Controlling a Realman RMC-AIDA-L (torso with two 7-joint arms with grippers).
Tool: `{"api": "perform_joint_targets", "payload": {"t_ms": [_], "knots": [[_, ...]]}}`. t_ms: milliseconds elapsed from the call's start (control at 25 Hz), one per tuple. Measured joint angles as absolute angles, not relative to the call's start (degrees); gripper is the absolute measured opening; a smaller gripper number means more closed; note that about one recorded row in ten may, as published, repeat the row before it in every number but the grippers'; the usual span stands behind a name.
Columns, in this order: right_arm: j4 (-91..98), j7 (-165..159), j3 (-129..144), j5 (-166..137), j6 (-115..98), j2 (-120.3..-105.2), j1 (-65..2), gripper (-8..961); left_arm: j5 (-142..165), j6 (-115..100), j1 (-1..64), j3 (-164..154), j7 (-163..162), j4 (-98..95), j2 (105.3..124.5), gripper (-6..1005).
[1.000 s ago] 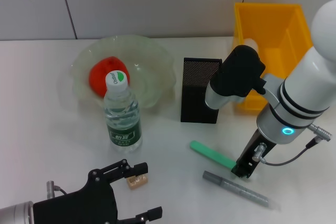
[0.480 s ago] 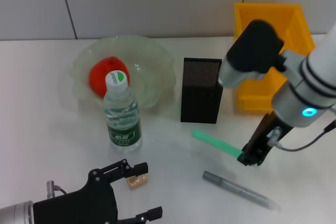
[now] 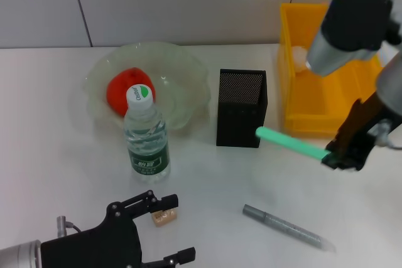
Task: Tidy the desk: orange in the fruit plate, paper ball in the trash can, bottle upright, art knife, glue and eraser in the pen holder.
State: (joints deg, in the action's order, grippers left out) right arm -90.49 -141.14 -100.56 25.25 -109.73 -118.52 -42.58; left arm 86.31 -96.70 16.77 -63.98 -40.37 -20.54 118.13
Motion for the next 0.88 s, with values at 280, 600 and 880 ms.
{"api": "perform_joint_targets", "payload": {"t_ms": [280,600,880], "knots": [[-100.5,-137.7,-100.5,19.9,-113.2,-118.58,-42.5,168,86.3,-96.8,17.0,-64.0,-40.4,-20.4,118.28,803],[-108.0,-135.0,-97.1,14.3,-113.7,-118.79,-43.2,169,85.9,-97.5,17.1,-63.8,-40.5,-20.2,118.39,803],[-110.0,-132.0,-91.6,7.1,-112.3,-118.95,-44.2,169,86.1,-100.3,16.7,-63.6,-40.4,-20.2,118.34,803]]}}
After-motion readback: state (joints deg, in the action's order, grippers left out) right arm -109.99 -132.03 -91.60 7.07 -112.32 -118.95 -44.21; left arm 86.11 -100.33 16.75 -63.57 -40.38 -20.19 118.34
